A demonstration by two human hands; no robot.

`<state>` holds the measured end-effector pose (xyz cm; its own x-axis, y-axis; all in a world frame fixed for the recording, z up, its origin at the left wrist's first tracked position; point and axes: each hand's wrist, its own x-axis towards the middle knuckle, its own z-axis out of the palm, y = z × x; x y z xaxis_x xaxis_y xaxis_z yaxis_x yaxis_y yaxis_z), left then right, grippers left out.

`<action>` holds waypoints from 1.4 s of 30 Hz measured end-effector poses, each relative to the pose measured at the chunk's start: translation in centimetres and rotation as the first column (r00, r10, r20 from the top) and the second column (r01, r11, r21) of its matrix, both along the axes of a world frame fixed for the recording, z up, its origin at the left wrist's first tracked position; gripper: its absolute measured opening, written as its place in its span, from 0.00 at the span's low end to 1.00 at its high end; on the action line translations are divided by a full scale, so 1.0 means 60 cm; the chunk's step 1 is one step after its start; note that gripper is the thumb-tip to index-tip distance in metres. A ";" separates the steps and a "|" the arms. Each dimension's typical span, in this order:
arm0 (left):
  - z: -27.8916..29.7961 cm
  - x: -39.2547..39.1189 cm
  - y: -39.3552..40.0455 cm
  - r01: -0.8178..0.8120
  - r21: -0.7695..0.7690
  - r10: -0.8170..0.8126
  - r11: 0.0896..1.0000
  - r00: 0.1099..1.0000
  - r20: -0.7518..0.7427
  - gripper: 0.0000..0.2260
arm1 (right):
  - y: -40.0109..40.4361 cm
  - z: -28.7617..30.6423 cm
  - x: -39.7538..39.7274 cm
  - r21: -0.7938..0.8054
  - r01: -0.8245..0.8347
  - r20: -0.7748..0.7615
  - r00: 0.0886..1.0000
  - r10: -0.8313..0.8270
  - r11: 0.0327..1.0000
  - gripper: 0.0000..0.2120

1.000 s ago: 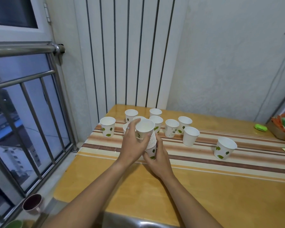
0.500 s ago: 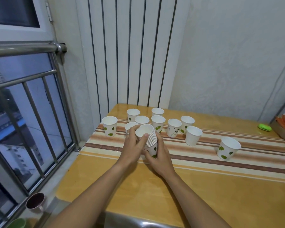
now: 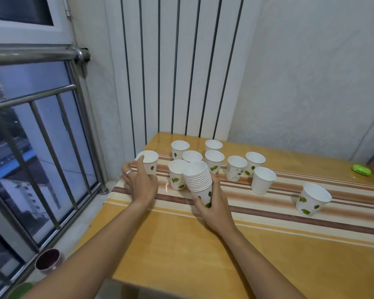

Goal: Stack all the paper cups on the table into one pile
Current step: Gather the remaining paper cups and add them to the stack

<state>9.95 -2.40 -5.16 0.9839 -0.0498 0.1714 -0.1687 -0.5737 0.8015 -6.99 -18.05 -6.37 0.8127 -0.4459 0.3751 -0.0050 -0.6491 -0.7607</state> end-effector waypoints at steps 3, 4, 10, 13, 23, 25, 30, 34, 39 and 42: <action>-0.008 0.023 0.001 -0.002 0.038 0.002 0.999 1.000 0.011 0.26 | -0.002 -0.001 0.000 -0.013 -0.009 0.000 1.000 0.009 1.000 0.38; -0.010 0.027 0.001 -0.006 0.036 0.005 0.999 1.000 0.029 0.22 | -0.003 -0.001 0.001 -0.015 -0.010 0.001 1.000 0.010 1.000 0.38; -0.013 0.024 0.005 -0.054 -0.084 0.065 0.995 0.989 0.130 0.04 | -0.003 -0.003 0.002 -0.023 0.002 -0.008 1.000 -0.002 1.000 0.39; 0.003 0.006 0.006 -0.046 -0.177 0.084 0.983 0.973 0.217 0.03 | 0.001 -0.001 -0.001 -0.019 0.009 -0.002 1.000 -0.009 1.000 0.39; 0.087 -0.099 -0.019 0.235 -0.363 -0.054 0.902 0.895 0.444 0.10 | 0.010 0.003 -0.017 -0.026 0.064 0.034 0.997 -0.063 0.998 0.39; 0.094 -0.115 -0.024 0.300 -0.337 -0.120 0.893 0.878 0.464 0.10 | 0.010 0.005 -0.019 -0.009 0.075 0.047 0.996 -0.074 0.997 0.39; 0.099 -0.134 -0.035 0.396 -0.304 -0.248 0.866 0.870 0.427 0.08 | 0.013 0.009 -0.027 0.019 0.066 0.045 0.997 -0.067 0.998 0.40; 0.105 -0.130 -0.037 0.406 -0.303 -0.278 0.863 0.880 0.385 0.04 | 0.015 0.011 -0.034 0.022 0.059 0.046 0.997 -0.060 0.998 0.40; 0.108 -0.139 -0.038 0.454 -0.309 -0.322 0.836 0.861 0.392 0.09 | 0.015 0.011 -0.036 -0.002 0.061 0.048 0.997 -0.061 0.998 0.40; 0.095 -0.145 -0.045 0.474 -0.256 -0.348 0.842 0.842 0.413 0.06 | 0.015 0.010 -0.036 -0.008 0.060 0.046 0.997 -0.060 0.998 0.40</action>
<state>1.25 -5.08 0.56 0.7601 -0.3141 0.5689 -0.6213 -0.0946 0.7779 -9.14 -17.12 -5.75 0.7663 -0.4898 0.4157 -0.0096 -0.6557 -0.7549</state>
